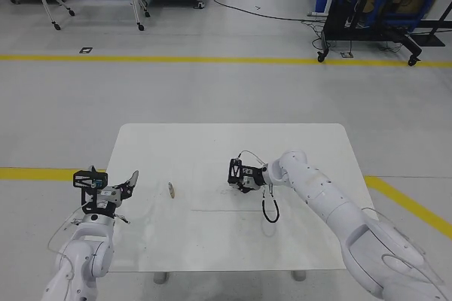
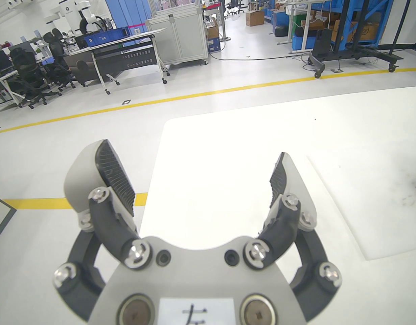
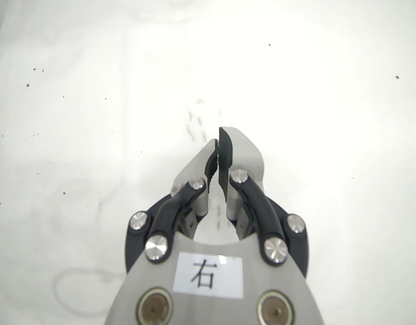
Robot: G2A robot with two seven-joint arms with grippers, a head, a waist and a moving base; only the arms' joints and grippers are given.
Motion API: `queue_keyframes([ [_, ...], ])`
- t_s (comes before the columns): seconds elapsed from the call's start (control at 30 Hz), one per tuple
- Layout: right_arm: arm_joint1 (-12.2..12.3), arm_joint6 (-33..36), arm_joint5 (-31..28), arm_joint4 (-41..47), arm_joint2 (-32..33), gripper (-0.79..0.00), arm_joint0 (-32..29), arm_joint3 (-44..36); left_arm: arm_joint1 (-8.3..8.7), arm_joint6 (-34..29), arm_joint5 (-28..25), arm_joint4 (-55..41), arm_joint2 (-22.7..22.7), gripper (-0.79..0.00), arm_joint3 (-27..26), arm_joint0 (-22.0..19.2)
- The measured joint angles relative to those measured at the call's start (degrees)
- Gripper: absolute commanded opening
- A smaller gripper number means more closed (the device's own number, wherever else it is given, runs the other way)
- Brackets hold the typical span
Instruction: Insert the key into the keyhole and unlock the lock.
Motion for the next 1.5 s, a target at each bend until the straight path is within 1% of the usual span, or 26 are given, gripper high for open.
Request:
queue_keyframes([
  [0.2,0.81,-1.88,0.97,-2.11,0.36,-0.785,-0.58,-1.29,0.00,0.00,0.00,0.00,0.00,0.000,0.00,0.00],
  [0.4,2.25,-4.81,1.65,-4.14,1.54,-0.785,-1.64,-3.18,0.00,0.00,0.00,0.00,0.00,0.000,0.00,0.00],
  [0.6,4.79,-12.54,3.86,-7.60,3.90,-0.785,-4.07,-6.40,0.00,0.00,0.00,0.00,0.00,0.000,0.00,0.00],
  [0.73,7.15,-19.51,5.14,-8.41,7.16,-0.785,-6.64,-8.33,0.00,0.00,0.00,0.00,0.00,0.000,0.00,0.00],
  [0.8,7.90,-21.00,5.35,-8.97,8.16,-0.785,-7.39,-9.00,0.00,0.00,0.00,0.00,0.00,0.000,0.00,0.00],
  [1.1,7.92,-20.97,5.37,-9.00,8.18,-0.785,-7.43,-9.08,0.00,0.00,0.00,0.00,0.00,0.000,0.00,0.00],
  [1.17,7.95,-21.70,4.77,-7.56,8.58,-0.785,-8.11,-9.36,0.00,0.00,0.00,0.00,0.00,0.000,0.00,0.00],
  [1.2,8.05,-22.72,4.27,-6.09,9.19,-0.785,-8.39,-9.24,0.00,0.00,0.00,0.00,0.00,0.000,0.00,0.00],
  [1.3,8.76,-28.88,-1.23,-1.19,11.25,-0.785,-8.82,-8.73,0.00,0.00,0.00,0.00,0.00,0.000,0.00,0.00],
  [1.33,9.17,-31.90,-2.47,0.35,11.43,-0.785,-9.25,-8.73,0.00,0.00,0.00,0.00,0.00,0.000,0.00,0.00],
  [1.4,9.87,-36.37,-2.66,2.71,10.70,-0.785,-9.95,-9.01,0.00,0.00,0.00,0.00,0.00,0.000,0.00,0.00],
  [1.5,11.69,-44.24,-2.48,8.90,6.97,-0.785,-10.79,-10.46,0.00,0.00,0.00,0.00,0.00,0.000,0.00,0.00],
])
